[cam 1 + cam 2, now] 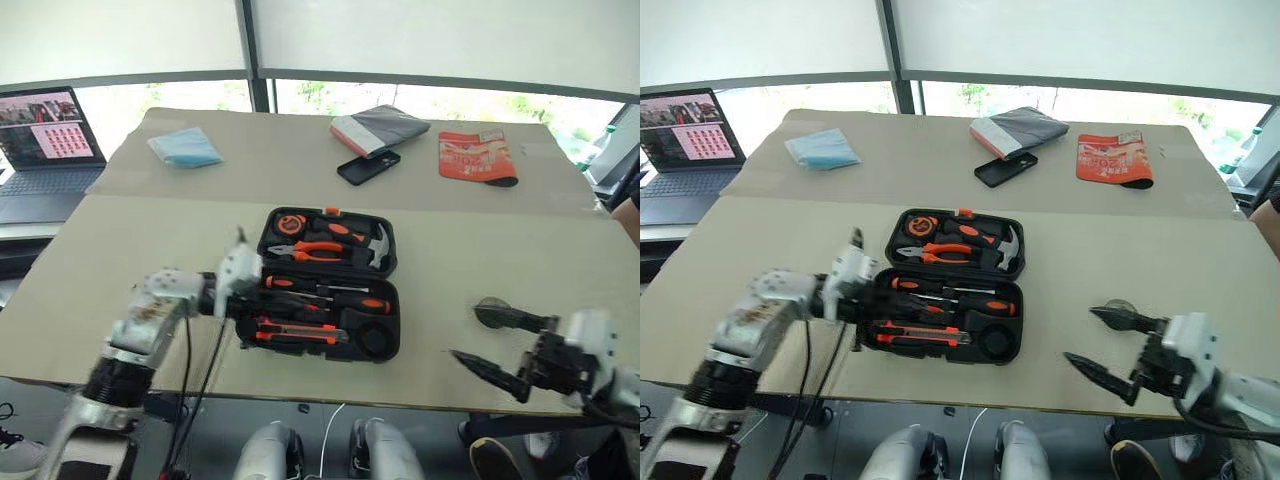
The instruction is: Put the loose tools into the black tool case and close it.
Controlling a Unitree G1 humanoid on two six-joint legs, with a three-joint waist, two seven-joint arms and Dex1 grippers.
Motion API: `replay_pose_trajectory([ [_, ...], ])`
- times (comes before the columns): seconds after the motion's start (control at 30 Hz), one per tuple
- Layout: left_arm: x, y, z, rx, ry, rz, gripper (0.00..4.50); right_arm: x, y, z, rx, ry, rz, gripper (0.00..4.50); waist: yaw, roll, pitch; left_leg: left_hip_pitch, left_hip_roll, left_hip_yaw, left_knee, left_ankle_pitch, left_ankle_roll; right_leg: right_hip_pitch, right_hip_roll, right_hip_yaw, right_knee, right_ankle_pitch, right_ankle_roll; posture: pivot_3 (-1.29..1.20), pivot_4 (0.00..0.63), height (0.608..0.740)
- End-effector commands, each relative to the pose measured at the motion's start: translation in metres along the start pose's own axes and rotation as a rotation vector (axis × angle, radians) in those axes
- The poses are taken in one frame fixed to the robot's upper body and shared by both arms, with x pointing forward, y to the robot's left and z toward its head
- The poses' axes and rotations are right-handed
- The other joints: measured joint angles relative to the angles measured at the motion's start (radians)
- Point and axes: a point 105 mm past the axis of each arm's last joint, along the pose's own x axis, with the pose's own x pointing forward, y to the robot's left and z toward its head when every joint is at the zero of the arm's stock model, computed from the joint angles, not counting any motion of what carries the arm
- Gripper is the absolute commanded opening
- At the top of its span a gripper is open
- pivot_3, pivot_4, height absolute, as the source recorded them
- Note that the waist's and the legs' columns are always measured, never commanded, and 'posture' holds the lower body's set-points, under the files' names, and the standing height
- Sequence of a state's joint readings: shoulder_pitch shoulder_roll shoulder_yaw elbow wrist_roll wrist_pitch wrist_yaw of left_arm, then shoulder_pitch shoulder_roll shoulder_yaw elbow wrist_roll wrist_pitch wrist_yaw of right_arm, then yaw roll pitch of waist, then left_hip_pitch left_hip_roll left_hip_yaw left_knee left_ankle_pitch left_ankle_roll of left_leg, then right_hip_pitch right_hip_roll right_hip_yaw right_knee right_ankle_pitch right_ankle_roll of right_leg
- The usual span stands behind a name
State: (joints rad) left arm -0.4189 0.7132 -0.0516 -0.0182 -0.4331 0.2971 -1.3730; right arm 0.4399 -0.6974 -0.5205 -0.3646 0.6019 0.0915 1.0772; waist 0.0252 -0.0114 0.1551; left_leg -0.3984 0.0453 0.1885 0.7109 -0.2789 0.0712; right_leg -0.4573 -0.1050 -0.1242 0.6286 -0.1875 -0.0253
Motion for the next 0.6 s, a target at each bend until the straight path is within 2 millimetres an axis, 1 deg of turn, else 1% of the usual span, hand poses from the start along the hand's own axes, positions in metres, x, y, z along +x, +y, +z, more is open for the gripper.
replay_pose_trajectory([
  [0.03,-0.020,0.001,0.010,0.028,-0.040,0.021,1.57,-0.029,-0.007,-0.005,-0.036,0.019,-0.109,4.50,0.000,0.000,0.000,0.000,0.000,0.000,0.000,0.000,0.000,0.000,0.000,0.000,0.000,0.000,0.000,0.00,0.150,0.740],
  [0.07,-0.025,0.000,0.010,0.020,-0.042,0.026,1.98,-0.037,-0.008,-0.009,-0.030,0.029,-0.143,4.50,-0.001,0.000,0.000,0.000,0.000,0.000,0.000,0.000,0.000,0.000,0.000,0.000,0.000,0.000,0.000,0.00,0.150,0.740],
  [0.1,-0.033,0.002,0.007,0.025,-0.014,0.059,2.25,-0.049,-0.007,-0.016,-0.007,0.046,-0.192,4.50,-0.001,0.000,0.000,0.000,0.000,0.000,0.000,-0.001,0.001,0.000,-0.001,0.000,0.000,0.000,0.000,0.00,0.150,0.740],
  [0.13,-0.039,0.003,0.005,0.022,0.000,0.076,2.70,-0.057,-0.006,-0.021,0.003,0.060,-0.223,4.50,-0.002,0.000,0.000,0.000,0.000,0.000,0.000,-0.005,0.004,0.000,-0.002,0.001,0.000,0.000,0.000,0.00,0.150,0.740],
  [0.17,-0.045,0.004,0.002,0.029,0.009,0.099,3.14,-0.063,-0.003,-0.027,0.011,0.077,-0.245,4.50,-0.002,0.000,0.000,0.000,0.000,0.000,0.000,-0.009,0.000,0.000,-0.003,0.001,0.000,0.000,0.000,0.00,0.150,0.740],
  [0.2,-0.053,0.003,-0.003,0.034,0.023,0.117,3.49,-0.071,0.001,-0.035,0.022,0.101,-0.273,4.50,-0.002,0.000,0.000,0.000,0.000,0.000,0.000,-0.009,0.000,0.000,-0.003,0.001,-0.001,0.000,0.000,0.00,0.150,0.740],
  [0.23,-0.059,0.000,-0.005,0.046,0.005,0.112,3.82,-0.076,0.004,-0.042,0.021,0.123,-0.293,4.50,-0.003,0.000,0.000,0.000,0.000,0.000,0.000,-0.009,0.000,0.000,-0.003,0.001,-0.001,-0.002,-0.002,0.00,0.150,0.740],
  [0.27,-0.065,-0.004,-0.006,0.063,-0.008,0.104,4.26,-0.080,0.007,-0.047,0.016,0.144,-0.311,4.50,-0.005,0.001,0.000,0.000,0.001,0.000,0.000,-0.009,-0.001,0.000,-0.004,0.001,-0.001,-0.004,-0.006,0.00,0.150,0.740],
  [0.3,-0.069,-0.008,-0.010,0.085,-0.006,0.099,4.42,-0.081,0.008,-0.050,0.011,0.156,-0.329,4.50,-0.007,0.001,0.000,0.000,0.001,0.000,0.000,-0.010,-0.002,0.000,-0.005,0.001,-0.001,-0.004,-0.006,0.00,0.150,0.740],
  [0.4,-0.080,-0.005,-0.017,0.084,-0.027,0.170,4.42,-0.075,0.009,-0.050,-0.003,0.173,-0.321,4.50,-0.017,0.002,-0.001,0.000,0.001,0.000,0.000,-0.011,-0.004,-0.001,-0.006,0.001,-0.001,-0.004,-0.006,0.00,0.150,0.740],
  [0.47,-0.082,-0.007,-0.018,0.070,-0.032,0.158,4.42,-0.066,0.000,-0.043,0.014,0.152,-0.350,4.50,-0.017,0.002,-0.001,0.001,0.001,0.000,0.000,-0.011,-0.004,-0.001,-0.007,0.001,-0.001,-0.004,-0.006,0.00,0.150,0.740],
  [0.53,-0.076,-0.004,-0.011,0.092,-0.068,0.165,4.42,-0.050,-0.008,-0.032,0.002,0.183,-0.290,4.50,-0.019,0.004,-0.001,0.002,0.001,0.000,0.000,-0.011,-0.004,0.000,-0.007,0.002,-0.001,-0.004,-0.006,0.00,0.150,0.740],
  [0.6,-0.068,-0.002,-0.001,0.109,-0.124,0.172,4.42,-0.029,-0.021,-0.018,-0.040,0.233,-0.221,4.50,-0.020,0.004,-0.002,0.002,0.001,0.001,0.000,-0.011,-0.004,-0.001,-0.007,0.003,0.000,-0.004,-0.006,0.00,0.150,0.740],
])
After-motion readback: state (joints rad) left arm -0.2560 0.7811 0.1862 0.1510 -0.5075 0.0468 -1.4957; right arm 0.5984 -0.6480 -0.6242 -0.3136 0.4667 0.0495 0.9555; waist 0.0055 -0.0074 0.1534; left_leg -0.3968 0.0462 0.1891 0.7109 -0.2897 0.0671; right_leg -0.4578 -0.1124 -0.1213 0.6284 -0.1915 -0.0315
